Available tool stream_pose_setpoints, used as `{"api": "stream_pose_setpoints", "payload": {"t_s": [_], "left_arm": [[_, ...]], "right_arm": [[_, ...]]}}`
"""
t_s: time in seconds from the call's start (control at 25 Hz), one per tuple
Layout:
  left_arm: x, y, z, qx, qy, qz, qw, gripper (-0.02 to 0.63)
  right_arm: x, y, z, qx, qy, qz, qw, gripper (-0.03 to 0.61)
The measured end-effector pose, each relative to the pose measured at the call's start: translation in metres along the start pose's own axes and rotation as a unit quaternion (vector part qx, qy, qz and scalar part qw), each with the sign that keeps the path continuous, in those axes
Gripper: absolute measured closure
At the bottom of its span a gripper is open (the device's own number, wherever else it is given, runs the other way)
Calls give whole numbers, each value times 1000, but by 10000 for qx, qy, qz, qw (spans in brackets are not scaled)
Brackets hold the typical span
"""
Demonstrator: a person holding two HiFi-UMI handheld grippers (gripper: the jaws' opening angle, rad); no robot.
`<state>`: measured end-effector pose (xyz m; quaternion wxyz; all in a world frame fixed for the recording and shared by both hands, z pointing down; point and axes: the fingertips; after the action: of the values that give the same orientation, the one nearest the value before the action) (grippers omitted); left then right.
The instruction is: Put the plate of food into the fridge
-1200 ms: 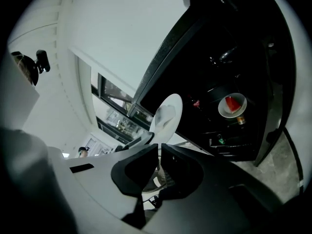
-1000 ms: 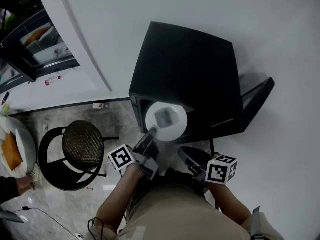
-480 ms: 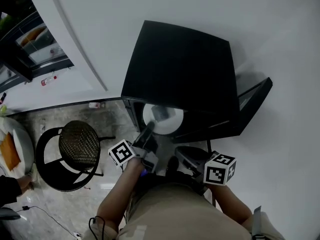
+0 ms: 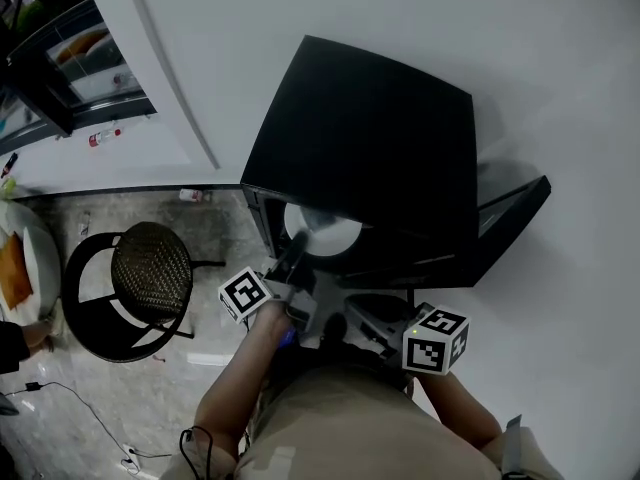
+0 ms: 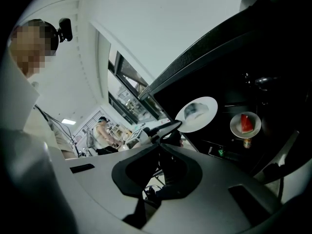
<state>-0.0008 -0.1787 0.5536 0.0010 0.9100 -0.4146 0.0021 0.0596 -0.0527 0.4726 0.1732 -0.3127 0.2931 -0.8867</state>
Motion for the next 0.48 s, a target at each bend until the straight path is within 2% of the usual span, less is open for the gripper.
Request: {"api": "stream_pose_setpoints", "payload": {"t_s": [0.48], "left_arm": [[19,7,-7,-66,-93,450,9989,598]], "right_arm": [[-10,1,9,-165,72,-186,9997,554]]}}
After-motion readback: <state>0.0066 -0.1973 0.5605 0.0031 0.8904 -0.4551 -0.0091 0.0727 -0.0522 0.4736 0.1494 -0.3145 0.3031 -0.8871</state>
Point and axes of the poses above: the fingertips, and each gripper's own axes: x forward along the fingers, z to its right, y out of its top, and after that the axes turned 1 degree about y, right-handed
